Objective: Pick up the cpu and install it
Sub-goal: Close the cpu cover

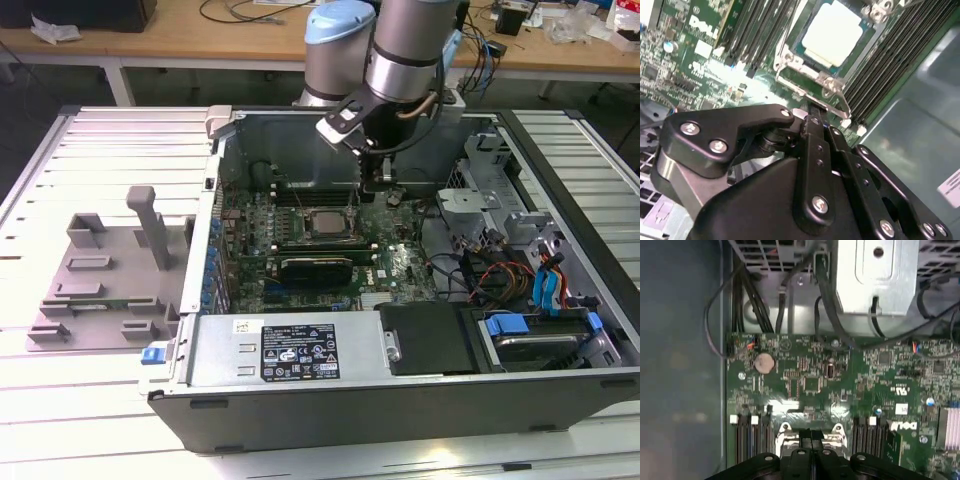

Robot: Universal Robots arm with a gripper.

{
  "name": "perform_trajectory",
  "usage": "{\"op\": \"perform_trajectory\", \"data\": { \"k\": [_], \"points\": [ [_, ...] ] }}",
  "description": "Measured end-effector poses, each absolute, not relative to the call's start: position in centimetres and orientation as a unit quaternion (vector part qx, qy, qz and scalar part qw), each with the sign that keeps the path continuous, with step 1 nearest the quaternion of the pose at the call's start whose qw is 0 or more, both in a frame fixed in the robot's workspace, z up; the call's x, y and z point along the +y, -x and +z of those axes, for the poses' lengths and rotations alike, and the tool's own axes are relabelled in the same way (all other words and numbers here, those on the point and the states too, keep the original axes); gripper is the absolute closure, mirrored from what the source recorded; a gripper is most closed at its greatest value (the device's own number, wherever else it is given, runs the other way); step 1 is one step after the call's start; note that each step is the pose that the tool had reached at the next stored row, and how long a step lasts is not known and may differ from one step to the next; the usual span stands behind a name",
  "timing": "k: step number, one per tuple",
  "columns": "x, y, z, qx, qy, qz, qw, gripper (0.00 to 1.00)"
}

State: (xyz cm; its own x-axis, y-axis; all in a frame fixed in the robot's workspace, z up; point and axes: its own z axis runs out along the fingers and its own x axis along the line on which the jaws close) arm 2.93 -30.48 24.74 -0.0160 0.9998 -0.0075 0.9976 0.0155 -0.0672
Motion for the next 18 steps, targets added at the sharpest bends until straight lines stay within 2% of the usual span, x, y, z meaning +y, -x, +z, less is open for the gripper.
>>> {"op": "perform_trajectory", "data": {
  "k": [4, 8, 18],
  "points": [
    [-30.5, -0.3, 24.5, -0.712, 0.701, 0.026, 0.021, 0.89],
    [-30.5, 3.3, 22.7, -0.712, 0.701, 0.026, 0.021, 0.89],
    [-30.5, 4.1, 20.7, -0.712, 0.701, 0.026, 0.021, 0.89]
  ]
}}
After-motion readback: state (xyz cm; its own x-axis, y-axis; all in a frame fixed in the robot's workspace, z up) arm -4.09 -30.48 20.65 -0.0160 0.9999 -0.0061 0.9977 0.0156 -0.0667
